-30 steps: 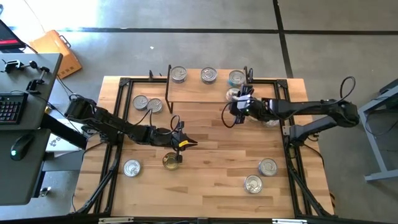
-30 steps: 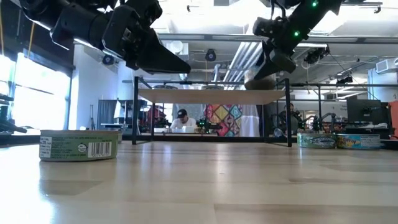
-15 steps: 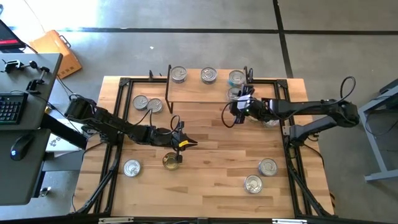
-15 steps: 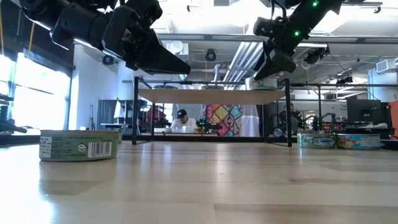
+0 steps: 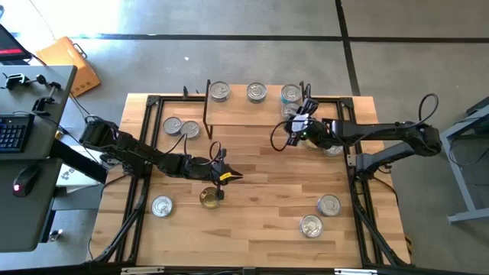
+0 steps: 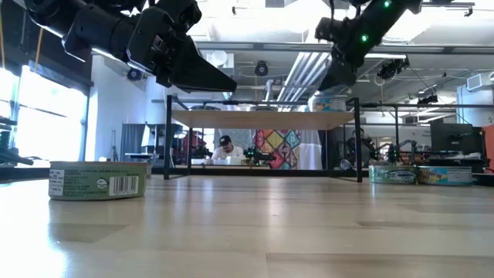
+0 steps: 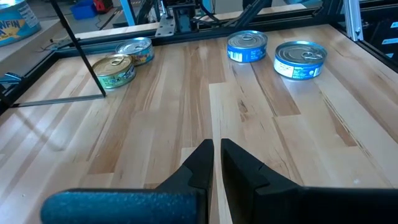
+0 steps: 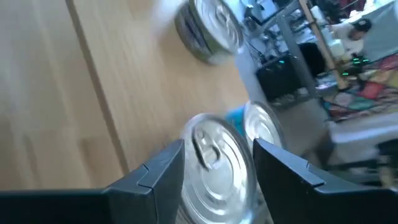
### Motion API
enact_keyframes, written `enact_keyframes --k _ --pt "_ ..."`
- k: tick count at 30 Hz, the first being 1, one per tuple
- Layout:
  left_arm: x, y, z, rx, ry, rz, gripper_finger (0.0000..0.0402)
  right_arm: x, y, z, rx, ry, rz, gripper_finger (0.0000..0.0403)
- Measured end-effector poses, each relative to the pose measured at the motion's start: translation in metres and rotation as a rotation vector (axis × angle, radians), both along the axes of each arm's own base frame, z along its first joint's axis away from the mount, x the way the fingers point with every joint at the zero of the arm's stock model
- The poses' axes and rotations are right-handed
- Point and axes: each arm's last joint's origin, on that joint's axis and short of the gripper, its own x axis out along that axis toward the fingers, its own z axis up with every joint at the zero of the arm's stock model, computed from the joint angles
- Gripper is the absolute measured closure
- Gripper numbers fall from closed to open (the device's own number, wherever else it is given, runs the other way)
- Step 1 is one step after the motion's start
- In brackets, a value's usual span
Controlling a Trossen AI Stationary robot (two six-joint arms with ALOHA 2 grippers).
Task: Stack canned seafood by type on shelf
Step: Put the yellow tuna can on the shelf aligned with the other yellow tuna can, then adjust the blue tuna can on the table
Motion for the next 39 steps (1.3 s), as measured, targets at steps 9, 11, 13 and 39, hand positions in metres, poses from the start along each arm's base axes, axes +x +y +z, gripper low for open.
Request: enact_keyframes --k 9,11,13,39 --pt "0.000 0.000 0.000 -0.015 0.000 0.005 0.0381 0.014 0.046 0.047 0.159 -0.184 0.236 0.0222" --pt "0.000 0.000 0.000 -0.015 0.000 0.005 0.0381 0.014 0.064 0.059 0.224 -0.208 0.333 0.0222" --pt "0.000 0.000 0.000 -0.017 0.000 0.006 0.0381 0.013 0.084 0.067 0.300 -0.217 0.448 0.0222" --pt "0.001 0.000 0.002 -0.019 -0.018 0.008 0.0381 -0.123 0.208 -0.070 1.156 0.150 -0.423 0.0222"
